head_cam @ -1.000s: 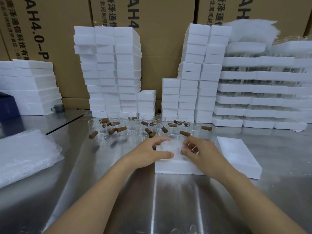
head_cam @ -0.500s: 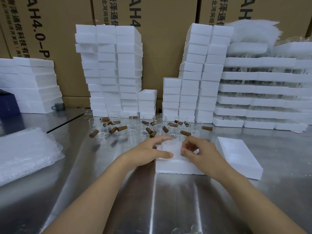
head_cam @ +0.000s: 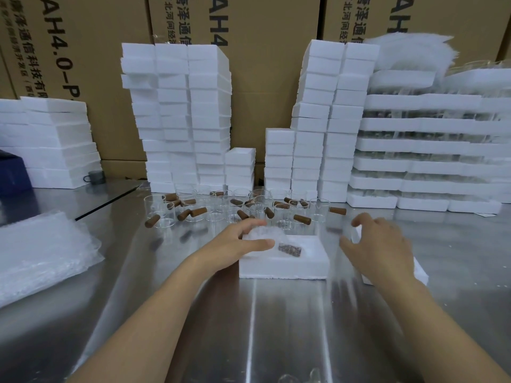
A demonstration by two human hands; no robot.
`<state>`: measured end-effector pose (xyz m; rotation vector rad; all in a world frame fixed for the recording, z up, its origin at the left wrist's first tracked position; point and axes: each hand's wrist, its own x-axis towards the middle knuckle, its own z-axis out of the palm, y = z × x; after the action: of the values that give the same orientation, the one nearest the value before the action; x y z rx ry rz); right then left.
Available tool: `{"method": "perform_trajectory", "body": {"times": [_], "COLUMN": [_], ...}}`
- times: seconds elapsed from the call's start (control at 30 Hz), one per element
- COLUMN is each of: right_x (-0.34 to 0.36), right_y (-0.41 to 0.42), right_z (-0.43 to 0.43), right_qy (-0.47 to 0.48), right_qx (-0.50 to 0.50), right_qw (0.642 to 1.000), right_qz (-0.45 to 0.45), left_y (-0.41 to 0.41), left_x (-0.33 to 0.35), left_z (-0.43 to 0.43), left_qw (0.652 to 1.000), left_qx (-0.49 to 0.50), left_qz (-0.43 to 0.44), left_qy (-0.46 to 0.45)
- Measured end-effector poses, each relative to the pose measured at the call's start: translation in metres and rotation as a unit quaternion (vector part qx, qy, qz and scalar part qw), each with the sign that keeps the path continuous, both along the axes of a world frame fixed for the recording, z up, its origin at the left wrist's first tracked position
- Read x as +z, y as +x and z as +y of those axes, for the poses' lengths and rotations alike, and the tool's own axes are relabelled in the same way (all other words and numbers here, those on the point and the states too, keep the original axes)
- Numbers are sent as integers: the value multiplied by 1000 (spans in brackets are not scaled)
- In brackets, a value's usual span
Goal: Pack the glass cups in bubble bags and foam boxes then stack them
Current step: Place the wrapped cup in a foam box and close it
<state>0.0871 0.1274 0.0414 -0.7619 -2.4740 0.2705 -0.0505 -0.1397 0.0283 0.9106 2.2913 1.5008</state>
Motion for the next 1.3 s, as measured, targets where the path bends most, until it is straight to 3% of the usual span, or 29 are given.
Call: {"method": "perform_trajectory", "body": {"times": [0.1,0.17,0.27,0.33,0.47,0.53,0.57,0.63,0.7,0.77,0.83,1.1,1.3], "right_x": [-1,1,9,15,21,25,26,25,25,26,26,25,21], "right_y": [7,8,5,4,3,5,6,6,6,5,5,5,0], "right_z": [6,7,1,-13,-40,-50,-54,-60,-62,-61,-61,-58,-46], "right_qy": [-65,-71,-14,-4,-116,-261,-358,-547,-648,-699,-736,-763,-646], "right_qx": [-24,-16,48,135,310,368,386,404,413,422,410,361,204], "right_qw": [994,995,997,976,903,846,799,671,573,510,478,509,705], "right_qz": [-80,-65,64,174,273,283,290,296,286,270,248,167,210], "left_y": [-1,-1,-2,-2,6,11,14,22,30,34,33,20,5], "left_x": [-3,-3,1,5,13,16,17,20,23,25,27,31,24], "left_z": [2,1,0,2,6,6,6,9,13,16,15,-1,-14], "left_qw": [999,998,999,997,983,984,986,988,986,983,980,981,990], "left_qx": [23,22,20,51,106,89,65,9,-20,-18,-9,14,27], "left_qz": [29,41,31,13,58,95,107,112,109,107,88,17,-20], "left_qy": [-29,-39,-7,59,136,121,111,105,125,151,178,191,140]}}
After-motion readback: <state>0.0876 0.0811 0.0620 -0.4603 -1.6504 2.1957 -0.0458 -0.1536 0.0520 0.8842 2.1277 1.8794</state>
